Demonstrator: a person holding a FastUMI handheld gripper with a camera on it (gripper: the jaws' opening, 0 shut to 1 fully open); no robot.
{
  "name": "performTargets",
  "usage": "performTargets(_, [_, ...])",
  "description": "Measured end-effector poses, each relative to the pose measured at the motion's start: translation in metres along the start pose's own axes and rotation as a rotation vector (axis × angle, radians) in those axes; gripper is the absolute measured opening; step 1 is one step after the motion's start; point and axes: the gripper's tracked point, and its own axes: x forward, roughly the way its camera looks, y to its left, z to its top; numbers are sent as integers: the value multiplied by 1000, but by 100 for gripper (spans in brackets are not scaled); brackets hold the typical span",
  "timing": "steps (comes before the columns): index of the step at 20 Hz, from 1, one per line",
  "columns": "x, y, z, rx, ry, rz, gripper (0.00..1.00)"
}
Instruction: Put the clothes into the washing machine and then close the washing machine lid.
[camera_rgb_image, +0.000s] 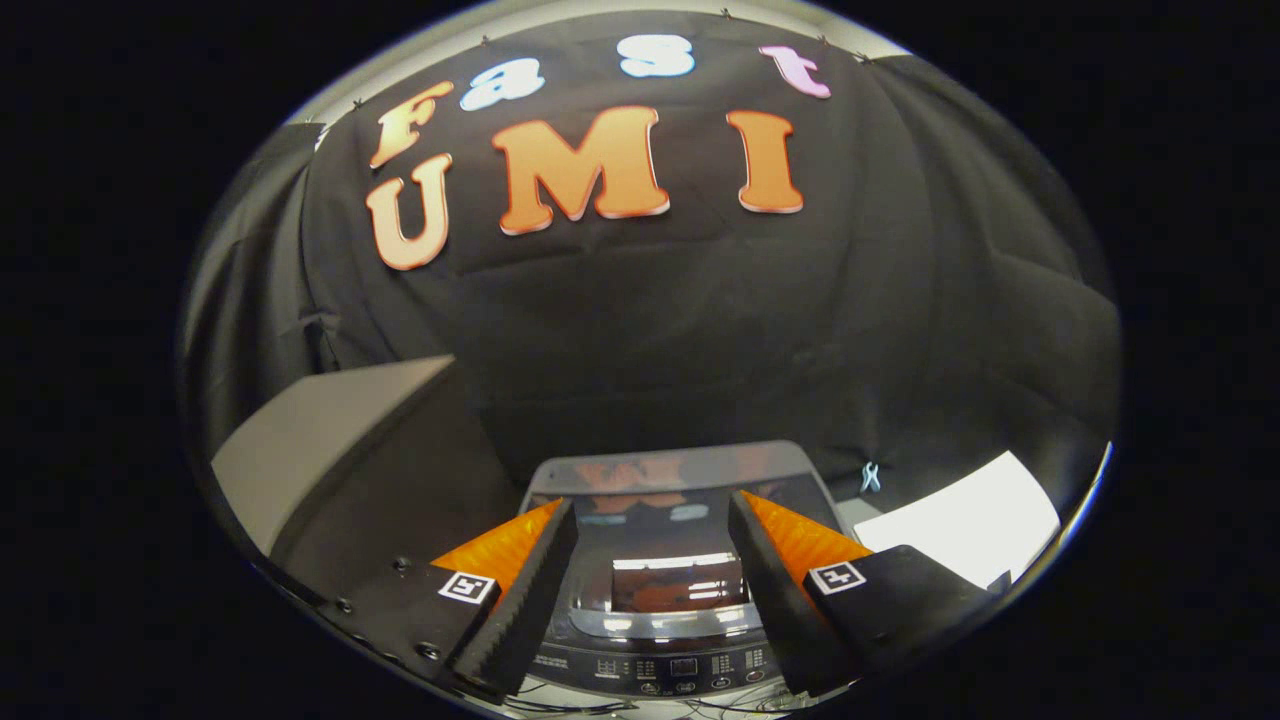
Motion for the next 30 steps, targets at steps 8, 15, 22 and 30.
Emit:
performTargets(8, [-78,30,141,-70,-259,11,98])
performTargets(15, [-125,49,184,-63,-377,25,97])
performTargets(22, [-127,48,183,-62,-389,19,97])
performTargets(30, [-137,46,190,-65,-408,14,97])
